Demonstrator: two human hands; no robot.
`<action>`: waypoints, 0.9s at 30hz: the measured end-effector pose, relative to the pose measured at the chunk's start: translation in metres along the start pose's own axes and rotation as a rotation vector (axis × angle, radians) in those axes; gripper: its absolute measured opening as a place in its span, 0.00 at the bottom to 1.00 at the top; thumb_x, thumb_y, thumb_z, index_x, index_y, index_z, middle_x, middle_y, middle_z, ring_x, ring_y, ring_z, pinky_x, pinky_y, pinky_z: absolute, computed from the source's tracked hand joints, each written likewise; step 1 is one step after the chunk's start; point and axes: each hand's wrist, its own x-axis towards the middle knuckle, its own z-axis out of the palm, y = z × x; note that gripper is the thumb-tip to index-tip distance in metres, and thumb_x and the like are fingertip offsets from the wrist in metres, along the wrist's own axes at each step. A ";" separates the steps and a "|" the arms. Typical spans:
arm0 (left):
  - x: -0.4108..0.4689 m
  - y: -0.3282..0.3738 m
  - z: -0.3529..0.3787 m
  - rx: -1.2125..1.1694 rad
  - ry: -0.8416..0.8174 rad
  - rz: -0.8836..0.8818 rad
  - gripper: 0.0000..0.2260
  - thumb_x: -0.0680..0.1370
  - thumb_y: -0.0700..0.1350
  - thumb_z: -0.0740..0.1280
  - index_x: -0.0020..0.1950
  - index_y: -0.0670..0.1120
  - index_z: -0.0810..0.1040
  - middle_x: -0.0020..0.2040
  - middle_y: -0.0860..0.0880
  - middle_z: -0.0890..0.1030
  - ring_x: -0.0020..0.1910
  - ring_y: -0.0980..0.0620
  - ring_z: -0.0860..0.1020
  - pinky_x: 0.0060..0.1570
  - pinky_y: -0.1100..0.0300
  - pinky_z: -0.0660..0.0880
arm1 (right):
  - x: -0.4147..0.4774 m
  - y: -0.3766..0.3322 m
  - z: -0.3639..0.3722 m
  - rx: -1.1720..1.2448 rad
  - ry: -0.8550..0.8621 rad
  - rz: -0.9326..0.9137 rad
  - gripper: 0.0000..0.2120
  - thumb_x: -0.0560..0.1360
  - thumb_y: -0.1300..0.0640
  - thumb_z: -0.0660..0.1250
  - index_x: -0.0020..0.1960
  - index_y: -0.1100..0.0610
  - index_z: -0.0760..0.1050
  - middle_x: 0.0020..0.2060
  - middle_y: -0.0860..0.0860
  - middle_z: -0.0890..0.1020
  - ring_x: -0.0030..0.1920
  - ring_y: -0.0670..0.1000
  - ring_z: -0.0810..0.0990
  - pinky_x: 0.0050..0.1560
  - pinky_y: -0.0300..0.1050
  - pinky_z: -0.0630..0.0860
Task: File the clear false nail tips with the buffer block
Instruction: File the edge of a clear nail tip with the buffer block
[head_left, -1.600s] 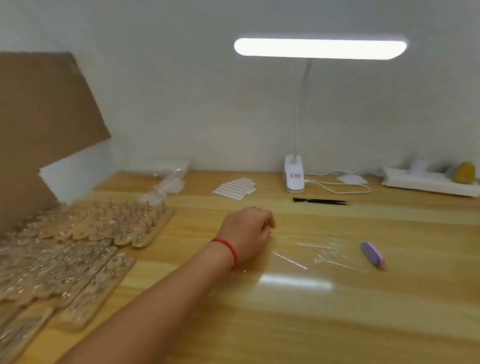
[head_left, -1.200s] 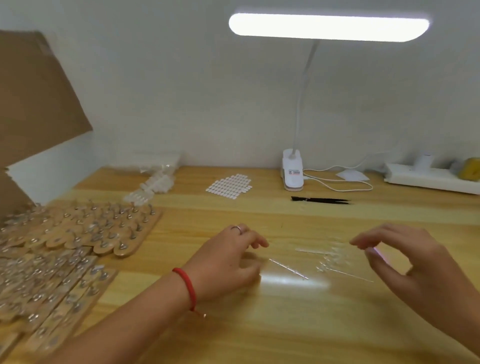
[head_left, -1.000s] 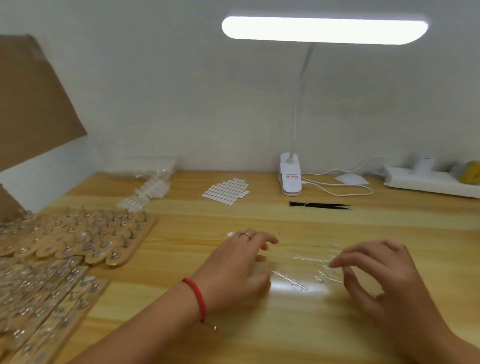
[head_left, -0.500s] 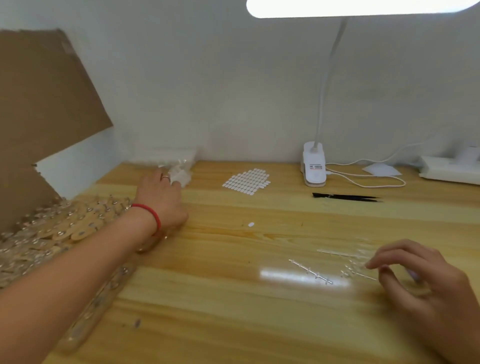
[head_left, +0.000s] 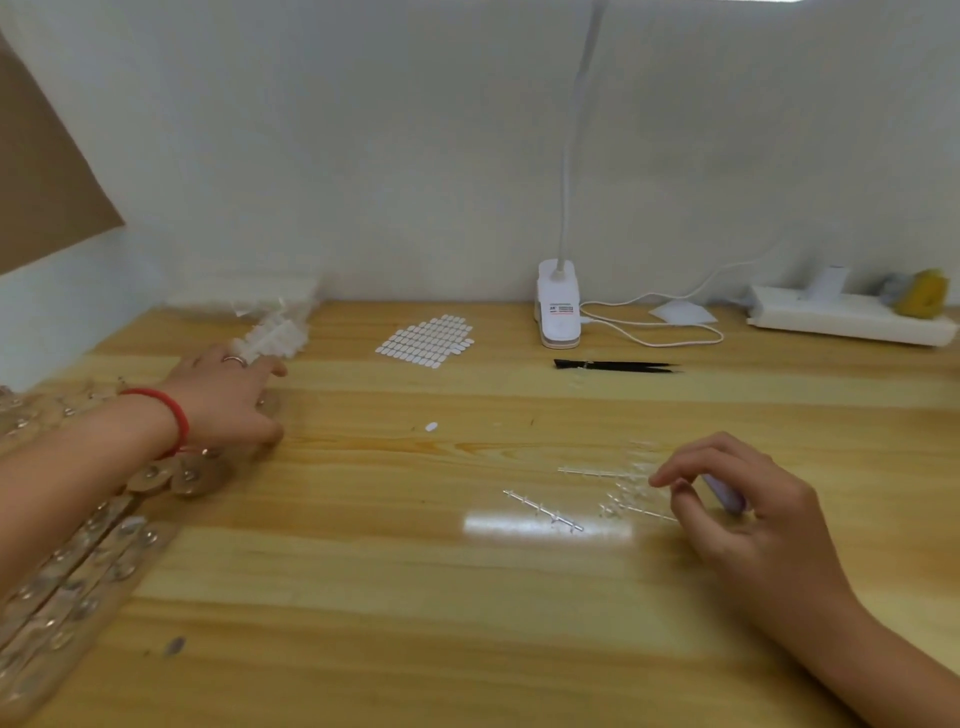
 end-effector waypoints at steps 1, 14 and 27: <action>0.002 -0.001 0.001 -0.008 0.004 0.005 0.39 0.61 0.63 0.61 0.71 0.57 0.60 0.65 0.47 0.73 0.68 0.45 0.63 0.63 0.52 0.62 | 0.000 0.001 0.000 0.001 -0.003 0.000 0.13 0.67 0.70 0.68 0.38 0.53 0.79 0.37 0.45 0.80 0.38 0.35 0.74 0.42 0.37 0.65; 0.015 0.004 -0.007 -0.351 -0.031 -0.002 0.35 0.51 0.62 0.70 0.55 0.54 0.68 0.43 0.53 0.78 0.42 0.54 0.76 0.37 0.59 0.71 | -0.002 0.003 -0.001 0.005 -0.014 0.023 0.13 0.67 0.71 0.68 0.39 0.54 0.80 0.38 0.45 0.80 0.38 0.40 0.75 0.42 0.36 0.64; -0.141 0.194 -0.043 -0.382 0.020 0.873 0.29 0.66 0.53 0.66 0.60 0.63 0.53 0.46 0.61 0.75 0.48 0.67 0.71 0.59 0.62 0.64 | 0.002 0.002 -0.003 0.132 0.069 0.163 0.20 0.69 0.76 0.67 0.38 0.50 0.79 0.38 0.46 0.80 0.42 0.44 0.79 0.42 0.28 0.69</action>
